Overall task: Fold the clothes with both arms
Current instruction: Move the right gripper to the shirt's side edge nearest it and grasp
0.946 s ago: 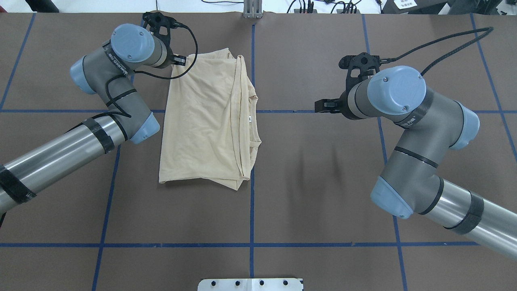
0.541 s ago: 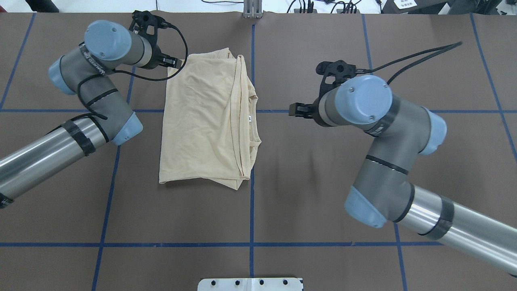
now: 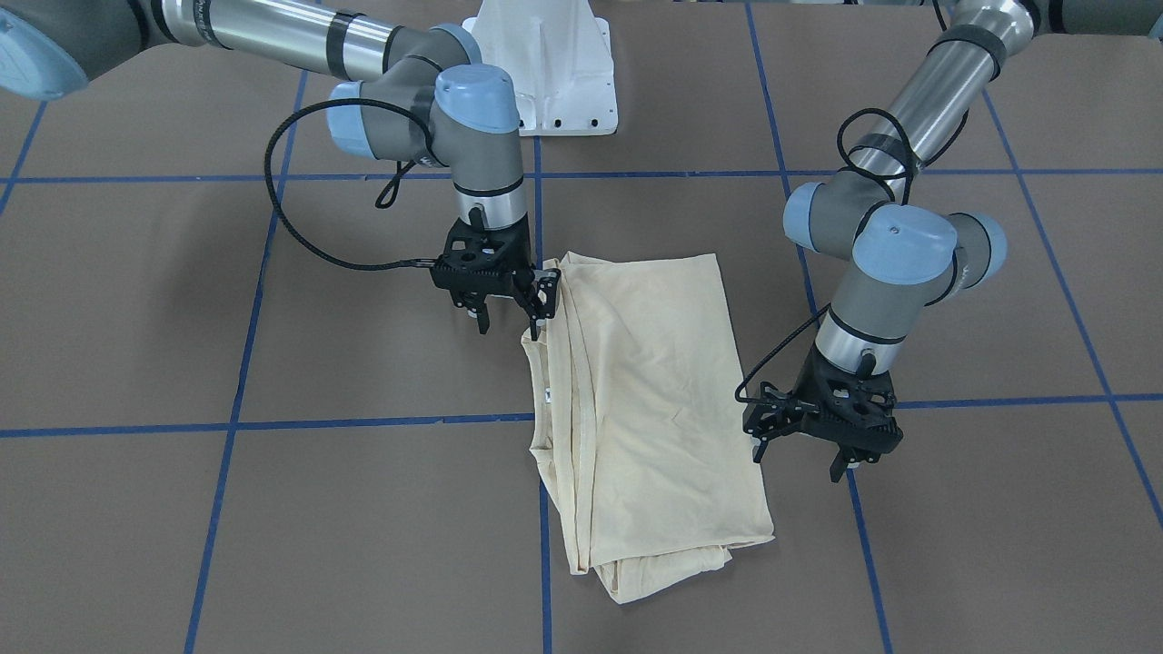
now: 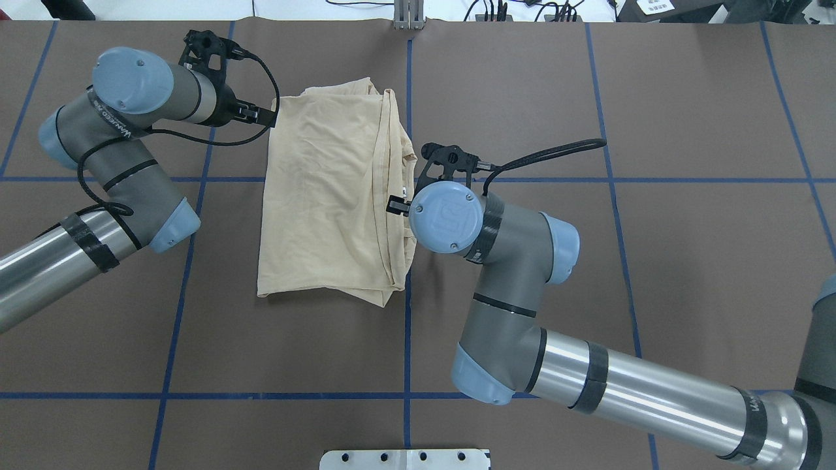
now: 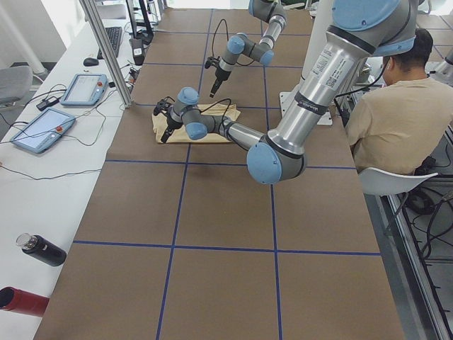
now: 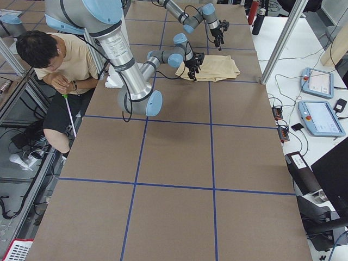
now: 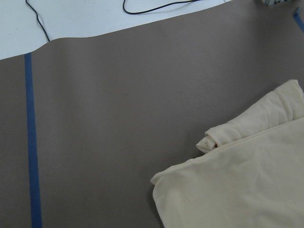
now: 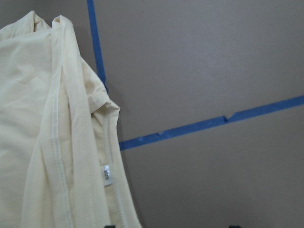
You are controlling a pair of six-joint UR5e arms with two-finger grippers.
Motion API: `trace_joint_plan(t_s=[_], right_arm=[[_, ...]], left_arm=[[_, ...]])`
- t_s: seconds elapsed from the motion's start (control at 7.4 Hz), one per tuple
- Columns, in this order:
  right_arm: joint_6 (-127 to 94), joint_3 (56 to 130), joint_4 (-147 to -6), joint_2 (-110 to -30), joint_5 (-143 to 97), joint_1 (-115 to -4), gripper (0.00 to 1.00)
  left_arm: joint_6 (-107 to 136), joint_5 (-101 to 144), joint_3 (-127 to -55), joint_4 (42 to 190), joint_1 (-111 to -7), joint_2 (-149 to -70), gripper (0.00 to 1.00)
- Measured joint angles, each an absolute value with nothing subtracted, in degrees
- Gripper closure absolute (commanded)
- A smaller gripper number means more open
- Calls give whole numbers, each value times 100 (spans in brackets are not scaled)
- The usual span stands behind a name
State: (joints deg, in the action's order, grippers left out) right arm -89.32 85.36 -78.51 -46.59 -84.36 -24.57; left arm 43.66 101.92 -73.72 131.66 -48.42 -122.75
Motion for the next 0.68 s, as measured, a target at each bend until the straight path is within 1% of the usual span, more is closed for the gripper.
trace_joint_plan(t_s=[0.41, 0.54, 0.68], right_arm=[[-9024, 8252, -7834, -4533, -8272, -2254, 58], [-9015, 8241, -7837, -4532, -8263, -2225, 64], [-9011, 8238, -7839, -4529, -8257, -2213, 82]], left_arm=[[4393, 10181, -7390, 13166, -4843, -12259, 0], [4394, 10179, -7394, 13168, -4843, -12248, 0], [4394, 10178, -7397, 13172, -4843, -12234, 0]])
